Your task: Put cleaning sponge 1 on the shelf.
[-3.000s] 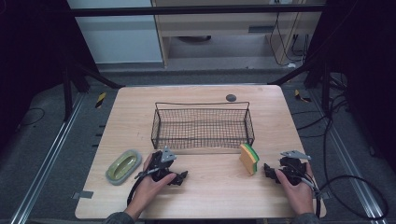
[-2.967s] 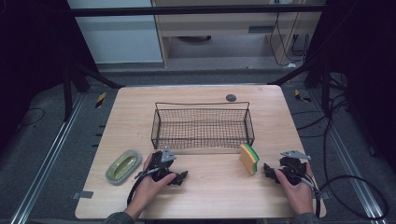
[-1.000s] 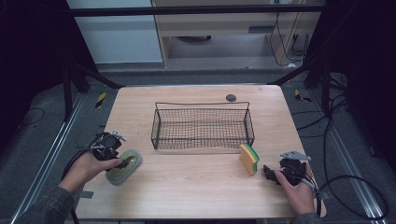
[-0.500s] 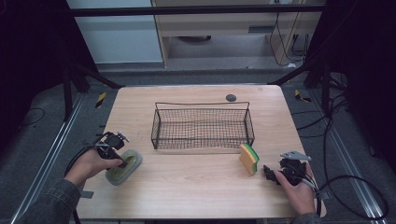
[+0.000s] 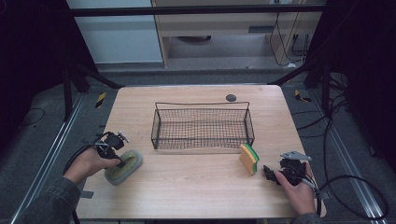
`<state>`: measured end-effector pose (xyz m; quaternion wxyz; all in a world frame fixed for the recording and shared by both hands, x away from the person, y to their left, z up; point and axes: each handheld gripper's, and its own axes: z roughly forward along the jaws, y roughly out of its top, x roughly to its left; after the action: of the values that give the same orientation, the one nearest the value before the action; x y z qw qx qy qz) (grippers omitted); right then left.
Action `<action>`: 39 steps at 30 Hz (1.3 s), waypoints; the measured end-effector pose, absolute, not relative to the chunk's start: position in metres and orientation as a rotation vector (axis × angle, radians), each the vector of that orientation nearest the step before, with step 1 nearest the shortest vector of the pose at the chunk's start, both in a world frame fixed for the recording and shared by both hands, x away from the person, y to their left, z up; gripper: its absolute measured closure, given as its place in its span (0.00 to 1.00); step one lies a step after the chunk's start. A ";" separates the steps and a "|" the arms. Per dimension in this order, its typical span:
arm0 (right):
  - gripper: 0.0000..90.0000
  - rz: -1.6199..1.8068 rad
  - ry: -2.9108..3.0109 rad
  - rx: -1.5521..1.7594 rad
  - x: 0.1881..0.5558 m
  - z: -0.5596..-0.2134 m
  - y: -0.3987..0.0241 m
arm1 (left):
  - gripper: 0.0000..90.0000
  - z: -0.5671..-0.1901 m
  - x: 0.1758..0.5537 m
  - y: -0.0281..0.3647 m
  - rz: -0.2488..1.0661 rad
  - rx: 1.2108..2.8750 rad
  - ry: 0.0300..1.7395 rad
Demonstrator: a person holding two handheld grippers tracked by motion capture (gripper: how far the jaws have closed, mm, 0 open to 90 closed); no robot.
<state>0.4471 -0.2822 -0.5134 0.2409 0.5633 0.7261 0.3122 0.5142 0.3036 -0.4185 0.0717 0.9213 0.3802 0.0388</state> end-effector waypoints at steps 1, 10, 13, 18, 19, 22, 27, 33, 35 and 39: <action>0.01 0.854 1.986 1.541 0.447 -0.513 -0.282 | 0.78 -0.415 0.513 0.303 0.120 2.767 1.129; 0.01 0.854 1.986 1.541 0.447 -0.513 -0.282 | 0.78 -0.370 0.499 0.286 0.199 2.785 0.881; 0.01 0.854 1.988 1.538 0.447 -0.513 -0.282 | 0.78 -0.354 0.497 0.278 0.239 2.785 0.800; 0.01 0.854 1.988 1.537 0.447 -0.513 -0.282 | 0.79 -0.340 0.499 0.266 0.283 2.793 0.730; 0.01 0.854 1.987 1.539 0.447 -0.513 -0.282 | 0.78 -0.337 0.500 0.262 0.291 2.794 0.714; 0.01 0.854 1.989 1.537 0.447 -0.513 -0.282 | 0.79 -0.330 0.504 0.254 0.316 2.795 0.665; 0.01 0.854 1.995 1.531 0.448 -0.514 -0.283 | 0.79 -0.318 0.511 0.241 0.373 2.805 0.602; 0.01 0.855 1.996 1.533 0.448 -0.513 -0.283 | 0.79 -0.311 0.522 0.223 0.422 2.822 0.542; 0.01 0.856 1.997 1.533 0.448 -0.513 -0.283 | 0.79 -0.308 0.526 0.216 0.438 2.830 0.514; 0.01 0.853 1.999 1.524 0.448 -0.514 -0.283 | 0.79 -0.303 0.532 0.208 0.488 2.834 0.482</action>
<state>0.4480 -0.2833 -0.5137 0.2411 0.5572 0.7309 0.3117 0.5322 0.2080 -0.3031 0.1126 0.9658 0.1644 0.1662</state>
